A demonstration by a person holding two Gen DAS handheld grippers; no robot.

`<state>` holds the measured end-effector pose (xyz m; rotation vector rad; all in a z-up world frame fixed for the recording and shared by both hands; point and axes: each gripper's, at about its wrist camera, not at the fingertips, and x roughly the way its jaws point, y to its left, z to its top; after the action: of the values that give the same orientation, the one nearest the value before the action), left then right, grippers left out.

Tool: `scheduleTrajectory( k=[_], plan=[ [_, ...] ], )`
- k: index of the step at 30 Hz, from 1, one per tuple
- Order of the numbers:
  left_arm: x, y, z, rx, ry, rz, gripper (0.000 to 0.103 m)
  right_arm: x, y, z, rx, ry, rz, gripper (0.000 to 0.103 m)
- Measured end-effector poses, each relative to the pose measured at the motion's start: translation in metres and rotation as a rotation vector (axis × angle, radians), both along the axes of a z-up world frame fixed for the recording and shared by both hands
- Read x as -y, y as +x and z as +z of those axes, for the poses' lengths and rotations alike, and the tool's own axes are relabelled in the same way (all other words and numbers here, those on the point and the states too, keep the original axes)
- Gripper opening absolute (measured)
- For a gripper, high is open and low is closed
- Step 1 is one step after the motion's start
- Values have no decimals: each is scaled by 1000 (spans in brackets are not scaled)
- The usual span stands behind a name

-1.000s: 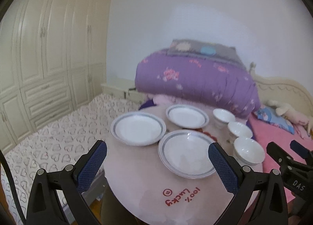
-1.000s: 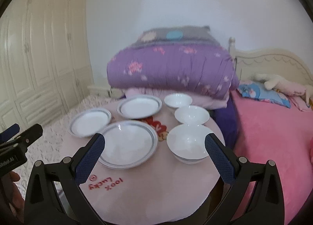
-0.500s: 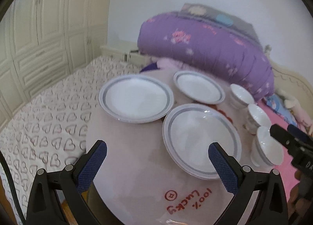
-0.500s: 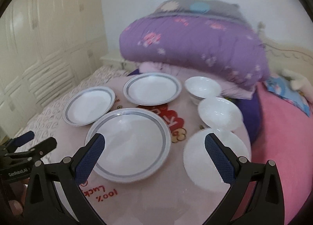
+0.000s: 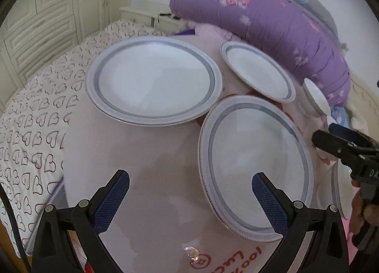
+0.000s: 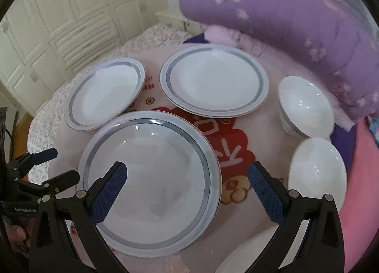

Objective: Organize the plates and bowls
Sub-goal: 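Move the right tool down to the rim of the large grey-rimmed plate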

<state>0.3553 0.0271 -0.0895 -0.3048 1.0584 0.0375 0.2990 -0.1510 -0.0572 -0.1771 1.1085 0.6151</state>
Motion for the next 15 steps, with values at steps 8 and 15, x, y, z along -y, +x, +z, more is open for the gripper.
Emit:
scheduleTrajectory(
  k=[8,15],
  plan=[
    [0,36,-15,-17,1,-18,101,-3,20,-19,-48,-32,24,103],
    [3,46,-33,-41,-14,-23,92,-3,33,-36,-101,-40,38,97]
  ],
)
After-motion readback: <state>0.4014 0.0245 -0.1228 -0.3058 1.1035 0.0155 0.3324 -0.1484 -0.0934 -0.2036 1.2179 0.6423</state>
